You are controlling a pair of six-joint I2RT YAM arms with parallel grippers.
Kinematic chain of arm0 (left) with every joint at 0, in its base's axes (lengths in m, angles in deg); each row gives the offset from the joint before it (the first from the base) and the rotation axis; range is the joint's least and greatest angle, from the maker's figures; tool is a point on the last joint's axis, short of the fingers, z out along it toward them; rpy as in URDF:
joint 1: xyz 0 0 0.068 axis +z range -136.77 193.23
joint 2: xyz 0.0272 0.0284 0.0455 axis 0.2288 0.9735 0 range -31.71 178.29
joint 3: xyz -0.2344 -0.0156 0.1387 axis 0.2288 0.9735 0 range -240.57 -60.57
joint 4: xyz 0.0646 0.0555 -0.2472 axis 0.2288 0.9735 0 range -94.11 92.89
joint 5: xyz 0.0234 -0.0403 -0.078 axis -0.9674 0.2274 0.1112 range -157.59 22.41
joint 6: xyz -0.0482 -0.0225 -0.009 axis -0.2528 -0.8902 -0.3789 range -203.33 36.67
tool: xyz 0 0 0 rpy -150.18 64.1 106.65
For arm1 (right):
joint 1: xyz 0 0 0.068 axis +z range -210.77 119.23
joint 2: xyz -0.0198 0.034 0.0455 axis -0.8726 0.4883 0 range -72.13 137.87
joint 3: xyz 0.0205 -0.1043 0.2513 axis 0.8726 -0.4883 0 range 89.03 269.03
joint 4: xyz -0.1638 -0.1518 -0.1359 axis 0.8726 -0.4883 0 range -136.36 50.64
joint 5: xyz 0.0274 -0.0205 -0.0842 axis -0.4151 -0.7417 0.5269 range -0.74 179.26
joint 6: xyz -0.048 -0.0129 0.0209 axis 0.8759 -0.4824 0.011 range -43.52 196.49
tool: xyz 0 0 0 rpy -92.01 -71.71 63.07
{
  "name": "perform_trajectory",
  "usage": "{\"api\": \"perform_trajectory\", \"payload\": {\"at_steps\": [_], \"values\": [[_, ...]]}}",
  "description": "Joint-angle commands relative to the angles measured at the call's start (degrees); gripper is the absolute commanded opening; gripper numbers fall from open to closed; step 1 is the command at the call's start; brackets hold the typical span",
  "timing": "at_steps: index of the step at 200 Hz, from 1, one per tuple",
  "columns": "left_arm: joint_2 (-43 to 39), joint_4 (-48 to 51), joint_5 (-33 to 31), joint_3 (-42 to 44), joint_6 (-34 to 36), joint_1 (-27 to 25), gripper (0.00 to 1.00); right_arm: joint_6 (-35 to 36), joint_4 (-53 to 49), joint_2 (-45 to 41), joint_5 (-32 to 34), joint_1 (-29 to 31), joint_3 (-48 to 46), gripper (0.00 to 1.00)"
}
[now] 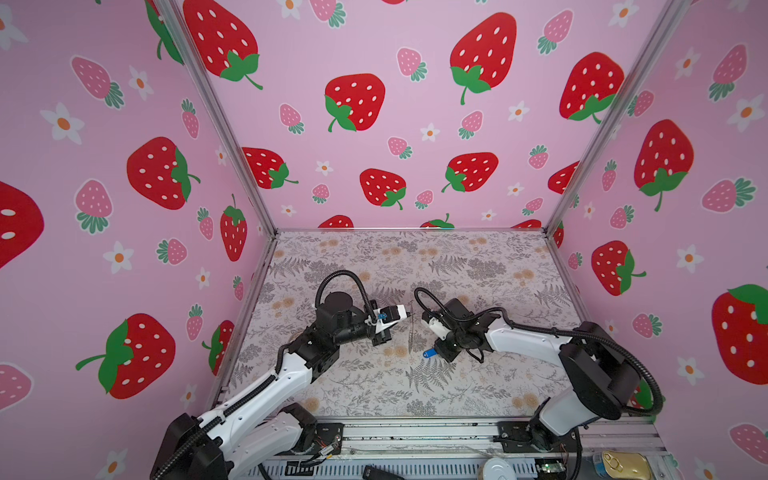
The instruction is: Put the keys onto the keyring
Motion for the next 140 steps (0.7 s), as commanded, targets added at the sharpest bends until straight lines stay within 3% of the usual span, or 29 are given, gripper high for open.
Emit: {"api": "perform_trajectory", "payload": {"at_steps": [1,53,98,140], "values": [[-0.2,-2.6,1.7,-0.9,0.1,0.3,0.0,0.2,0.2,1.3,0.0,0.4,0.2,0.17],[-0.2,-2.5,1.7,-0.9,0.1,0.2,0.0,0.8,0.5,1.8,-0.2,0.7,0.3,0.13],[-0.2,-2.6,1.7,-0.9,0.2,0.2,0.0,1.7,0.3,0.9,-0.2,0.9,0.1,0.0],[-0.1,-2.8,2.1,-0.9,-0.2,0.2,0.0,4.1,-0.6,-3.0,2.5,0.9,-0.9,0.0]]}}
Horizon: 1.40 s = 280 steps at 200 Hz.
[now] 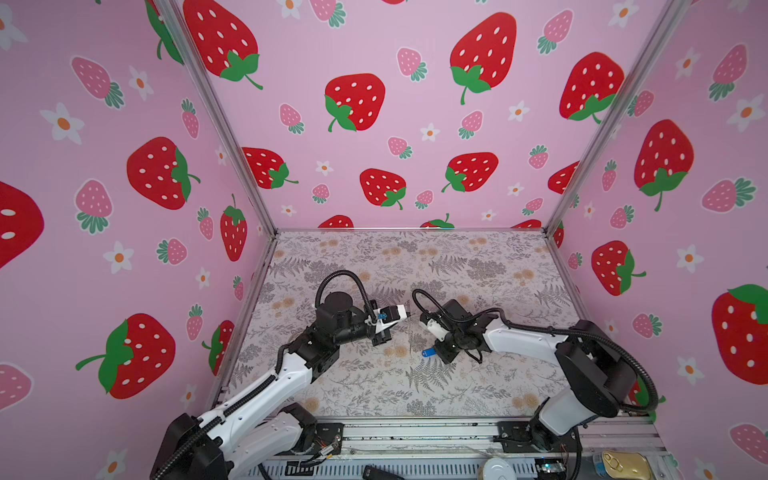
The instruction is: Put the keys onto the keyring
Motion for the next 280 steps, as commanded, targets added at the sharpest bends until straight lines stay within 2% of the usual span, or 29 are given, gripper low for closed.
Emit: {"api": "perform_trajectory", "payload": {"at_steps": [1,25,68,103,137,151,220,280], "values": [[-0.1,-2.8,2.1,-0.9,-0.2,0.2,0.0,2.3,-1.4,-3.7,2.2,0.3,-0.8,0.0],[0.1,-3.3,2.8,-0.9,-0.8,0.2,0.0,5.0,-2.2,-7.9,6.0,0.0,-1.7,0.0],[0.1,-4.6,4.0,-0.6,-1.6,0.3,0.0,9.2,3.0,-18.7,7.8,-1.7,-6.2,0.0],[0.8,-7.2,7.2,-0.2,-3.6,0.3,0.0,18.3,8.2,-29.4,7.2,-1.5,-8.3,0.0],[4.4,-6.1,16.1,-2.3,-6.9,0.3,0.0,34.7,15.7,-40.7,-0.6,-0.3,-14.1,0.0],[5.6,-7.2,18.5,-2.5,-8.4,0.2,0.0,38.8,17.6,-43.8,-2.2,-0.3,-15.7,0.0],[9.8,-4.0,21.8,-4.6,-9.4,-2.0,0.0,45.1,16.9,-44.3,-6.9,0.3,-14.3,0.0],[12.1,-2.8,22.5,-5.5,-9.6,-3.5,0.0,48.4,16.9,-44.5,-6.7,2.6,-13.3,0.0]]}}
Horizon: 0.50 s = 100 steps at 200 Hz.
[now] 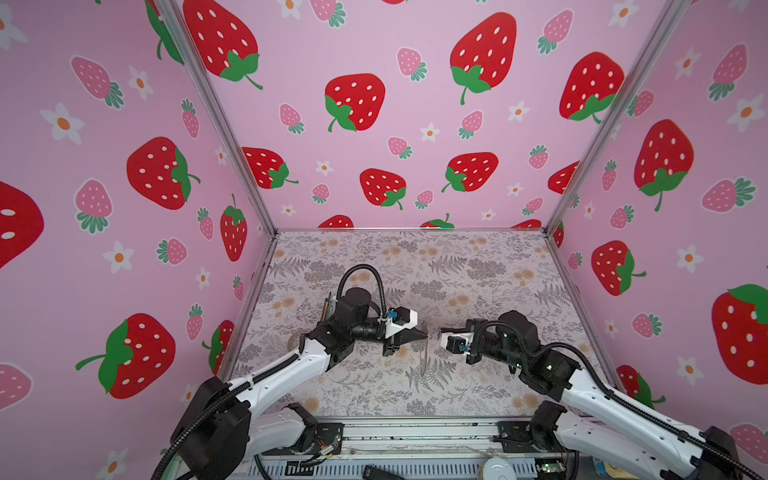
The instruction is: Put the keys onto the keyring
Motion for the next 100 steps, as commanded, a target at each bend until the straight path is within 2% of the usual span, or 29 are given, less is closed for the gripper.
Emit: {"api": "perform_trajectory", "payload": {"at_steps": [1,100], "values": [[0.4,-0.1,2.5,-3.2,-0.4,-0.5,0.0,3.1,1.2,-0.3,-1.6,0.9,1.9,0.0],[1.6,3.2,1.6,-4.3,0.3,-1.0,0.0,5.8,2.0,-0.1,0.6,5.6,2.5,0.0]]}}
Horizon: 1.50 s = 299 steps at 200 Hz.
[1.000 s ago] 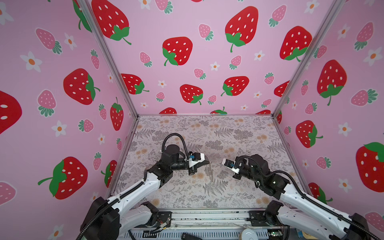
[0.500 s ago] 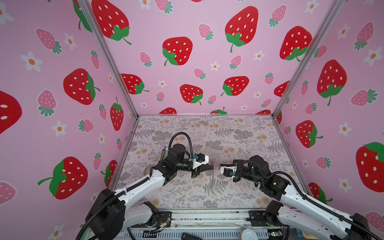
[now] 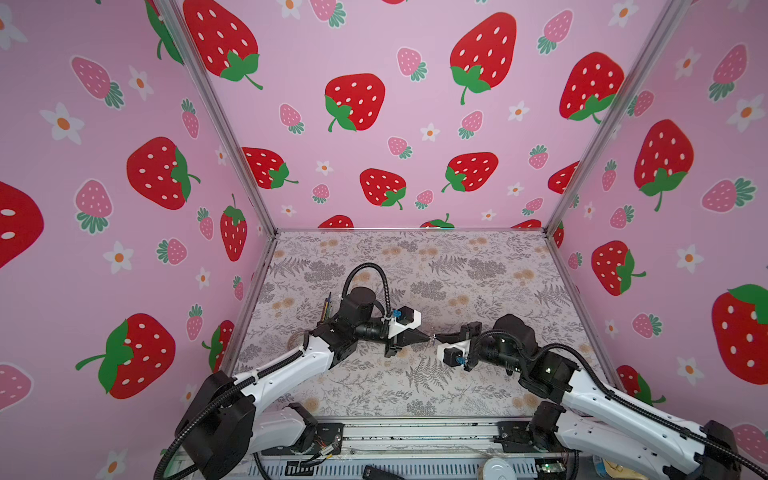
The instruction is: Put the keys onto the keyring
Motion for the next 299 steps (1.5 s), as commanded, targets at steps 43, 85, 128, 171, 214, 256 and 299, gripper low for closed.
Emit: {"api": "perform_trajectory", "payload": {"at_steps": [43,85,128,171,214,256,299], "values": [[0.2,2.7,0.6,-3.4,1.6,-0.4,0.0,2.0,1.4,-1.2,2.1,1.3,1.6,0.0],[0.6,3.9,0.6,-3.8,1.8,-0.4,0.0,2.1,1.7,-2.2,2.4,1.4,1.4,0.0],[1.0,5.0,0.1,-4.3,2.0,-0.4,0.0,3.9,0.8,-2.3,1.5,1.8,1.3,0.0],[1.0,5.3,0.1,-4.4,2.0,-0.4,0.0,6.0,-1.2,-2.0,1.2,2.4,1.3,0.0],[0.7,5.2,0.4,-4.5,2.1,-0.4,0.0,8.1,-2.9,-1.4,2.8,3.2,1.5,0.0],[0.7,5.8,0.5,-4.7,2.1,-0.3,0.0,8.8,-2.4,-2.4,3.3,3.4,1.1,0.0],[0.7,5.8,0.8,-4.8,2.0,-0.4,0.0,11.0,-5.4,-1.3,3.3,3.6,2.1,0.0]]}}
